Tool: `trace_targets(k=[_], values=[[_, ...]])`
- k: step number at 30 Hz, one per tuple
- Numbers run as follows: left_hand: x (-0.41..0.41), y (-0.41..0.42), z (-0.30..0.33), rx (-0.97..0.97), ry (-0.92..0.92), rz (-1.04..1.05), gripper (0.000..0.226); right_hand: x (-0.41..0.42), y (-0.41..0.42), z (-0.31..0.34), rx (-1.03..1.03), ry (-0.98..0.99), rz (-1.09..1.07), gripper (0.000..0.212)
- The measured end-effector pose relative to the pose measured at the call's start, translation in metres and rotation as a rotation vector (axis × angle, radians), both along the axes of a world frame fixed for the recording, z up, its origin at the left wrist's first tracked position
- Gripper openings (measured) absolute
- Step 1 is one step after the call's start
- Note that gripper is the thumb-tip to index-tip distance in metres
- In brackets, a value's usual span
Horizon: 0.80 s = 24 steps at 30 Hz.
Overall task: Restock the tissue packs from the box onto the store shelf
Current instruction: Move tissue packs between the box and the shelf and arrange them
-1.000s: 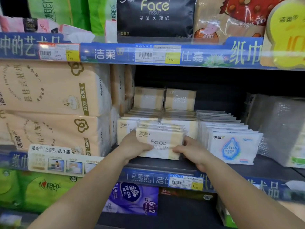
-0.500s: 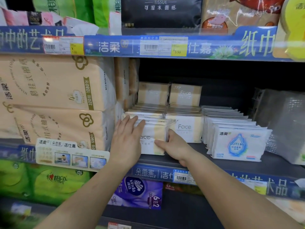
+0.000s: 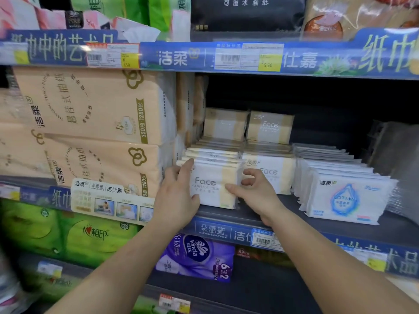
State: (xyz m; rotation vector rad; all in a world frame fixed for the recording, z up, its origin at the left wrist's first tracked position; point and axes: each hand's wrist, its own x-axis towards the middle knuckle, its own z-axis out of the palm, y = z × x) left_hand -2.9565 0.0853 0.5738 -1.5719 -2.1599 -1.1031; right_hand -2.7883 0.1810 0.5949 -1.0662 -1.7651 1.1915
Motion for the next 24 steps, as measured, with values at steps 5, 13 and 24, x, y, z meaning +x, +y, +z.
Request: trace_targets(k=[5,13,24], values=[[0.003,0.003,-0.003,0.040,0.093,0.015,0.083,-0.008,-0.002,-0.003,-0.019,0.031,0.025,0.045],[0.007,0.005,-0.006,0.067,0.121,0.010,0.079,-0.013,-0.004,-0.008,0.097,-0.045,-0.036,0.065],[0.007,0.007,-0.011,0.081,0.076,0.009,0.082,-0.026,-0.007,-0.004,0.043,-0.268,0.191,0.068]])
